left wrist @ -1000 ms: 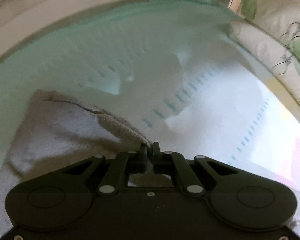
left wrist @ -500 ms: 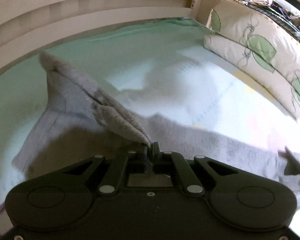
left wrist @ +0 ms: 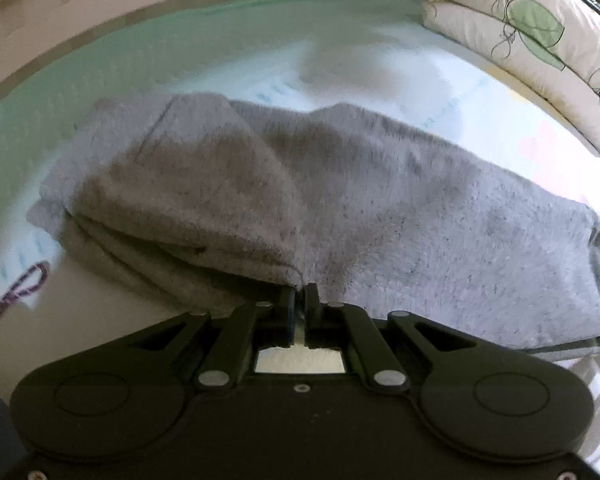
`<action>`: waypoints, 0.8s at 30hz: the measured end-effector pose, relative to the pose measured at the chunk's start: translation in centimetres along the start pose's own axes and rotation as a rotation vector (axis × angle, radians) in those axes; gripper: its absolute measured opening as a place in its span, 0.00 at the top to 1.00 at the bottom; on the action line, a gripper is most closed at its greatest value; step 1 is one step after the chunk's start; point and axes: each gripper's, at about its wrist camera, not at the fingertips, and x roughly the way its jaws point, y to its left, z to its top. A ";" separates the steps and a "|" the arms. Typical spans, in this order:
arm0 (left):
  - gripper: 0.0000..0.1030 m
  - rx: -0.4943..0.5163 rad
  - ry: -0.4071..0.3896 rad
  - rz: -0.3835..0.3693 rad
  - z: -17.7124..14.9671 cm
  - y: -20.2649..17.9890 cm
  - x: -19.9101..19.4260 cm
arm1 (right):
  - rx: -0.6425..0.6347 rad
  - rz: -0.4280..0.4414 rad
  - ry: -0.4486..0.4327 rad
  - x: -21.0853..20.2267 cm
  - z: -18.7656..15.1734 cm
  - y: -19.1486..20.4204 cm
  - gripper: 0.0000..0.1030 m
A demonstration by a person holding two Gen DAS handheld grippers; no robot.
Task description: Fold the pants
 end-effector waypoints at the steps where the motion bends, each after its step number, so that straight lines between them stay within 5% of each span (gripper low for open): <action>1: 0.95 0.009 0.004 0.004 -0.2 -0.1 0.2 | 0.006 -0.003 -0.001 0.1 0.0 -0.2 0.99; 20: 1.00 0.014 0.124 -0.022 -0.9 0.0 0.5 | 0.044 -0.061 0.022 1.0 -0.7 -1.4 0.99; 24: 0.85 -0.041 0.099 -0.037 0.6 1.5 -1.2 | 0.041 -0.066 0.037 1.4 -0.8 -1.3 0.99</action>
